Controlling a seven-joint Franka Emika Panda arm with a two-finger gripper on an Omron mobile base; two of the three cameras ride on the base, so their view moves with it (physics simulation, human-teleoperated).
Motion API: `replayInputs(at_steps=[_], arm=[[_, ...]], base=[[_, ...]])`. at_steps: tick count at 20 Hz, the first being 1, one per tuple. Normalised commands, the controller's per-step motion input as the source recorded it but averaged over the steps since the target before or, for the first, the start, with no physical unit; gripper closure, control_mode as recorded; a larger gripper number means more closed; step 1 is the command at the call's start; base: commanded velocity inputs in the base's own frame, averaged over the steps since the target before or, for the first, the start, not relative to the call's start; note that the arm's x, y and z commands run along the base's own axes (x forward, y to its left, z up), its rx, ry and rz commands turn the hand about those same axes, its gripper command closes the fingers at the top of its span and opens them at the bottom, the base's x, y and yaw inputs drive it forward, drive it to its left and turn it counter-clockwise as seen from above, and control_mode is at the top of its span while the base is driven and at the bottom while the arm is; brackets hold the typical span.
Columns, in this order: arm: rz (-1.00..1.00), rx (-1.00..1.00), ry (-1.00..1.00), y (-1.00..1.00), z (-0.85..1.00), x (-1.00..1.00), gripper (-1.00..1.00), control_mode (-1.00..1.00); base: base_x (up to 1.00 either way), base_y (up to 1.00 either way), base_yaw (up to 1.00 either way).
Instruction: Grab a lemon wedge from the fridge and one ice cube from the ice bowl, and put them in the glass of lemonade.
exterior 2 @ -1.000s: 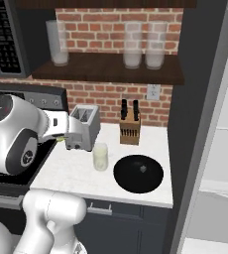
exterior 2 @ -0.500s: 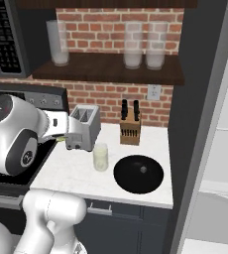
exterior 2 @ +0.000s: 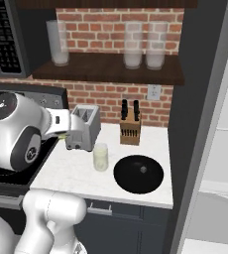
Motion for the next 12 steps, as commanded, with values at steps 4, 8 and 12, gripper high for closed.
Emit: replayInputs(at_steps=[4,8,12], arm=[[0.11,-0.05,-0.06,0.0,-0.16,0.04,1.0,-1.0],[0.21,-0.13,-0.07,0.0,-0.22,0.0,1.0,-1.0],[0.19,-0.3,0.0,0.0,-0.32,0.0,1.0,-1.0]], base=[[0.0,0.0,0.0],[0.0,0.0,0.0],[0.0,0.0,0.0]])
